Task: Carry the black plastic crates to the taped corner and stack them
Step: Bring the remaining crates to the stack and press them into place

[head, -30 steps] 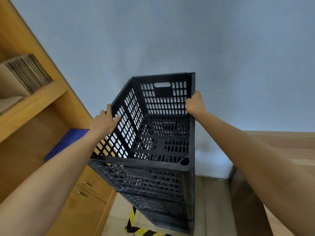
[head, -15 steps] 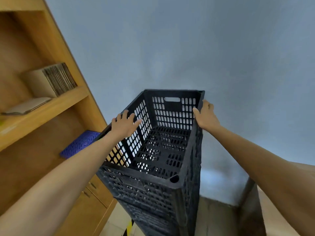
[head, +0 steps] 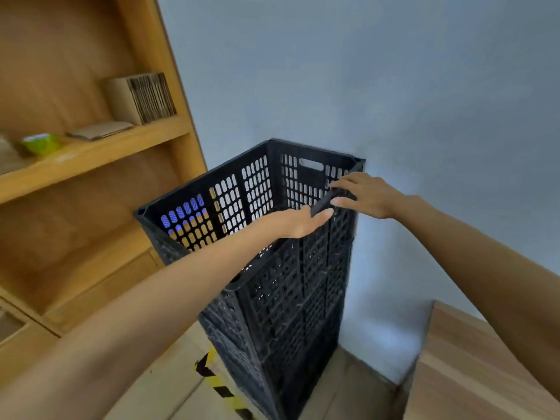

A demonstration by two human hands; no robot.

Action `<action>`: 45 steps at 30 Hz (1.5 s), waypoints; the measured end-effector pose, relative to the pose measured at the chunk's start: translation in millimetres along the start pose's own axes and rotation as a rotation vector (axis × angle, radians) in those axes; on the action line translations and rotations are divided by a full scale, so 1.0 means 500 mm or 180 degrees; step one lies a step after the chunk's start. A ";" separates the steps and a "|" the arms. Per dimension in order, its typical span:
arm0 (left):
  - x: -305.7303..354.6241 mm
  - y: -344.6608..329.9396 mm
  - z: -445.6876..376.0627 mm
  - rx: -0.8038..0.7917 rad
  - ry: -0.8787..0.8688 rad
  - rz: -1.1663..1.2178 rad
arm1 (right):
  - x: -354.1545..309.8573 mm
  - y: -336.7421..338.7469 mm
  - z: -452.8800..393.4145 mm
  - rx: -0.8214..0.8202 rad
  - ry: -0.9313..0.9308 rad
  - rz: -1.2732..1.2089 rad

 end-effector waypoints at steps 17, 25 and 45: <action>-0.007 -0.069 0.059 0.1889 0.1176 -0.1086 | -0.034 -0.020 -0.065 0.0333 0.0668 -0.0029; -0.006 -0.069 0.056 0.2022 0.1114 -0.1196 | -0.030 -0.030 -0.064 0.0580 0.0669 -0.0152; -0.014 -0.081 0.126 0.1918 0.0361 -0.2026 | -0.069 -0.057 0.000 0.0750 0.0497 0.0261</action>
Point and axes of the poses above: each hand's wrist, its own z-axis away from the middle knuckle, its own y-axis out of the back of the hand, x = y × z, the point moved 4 cm from there along -z, towards the middle knuckle, and after that the axes turned 14 degrees about -z, right-handed, at the moved point
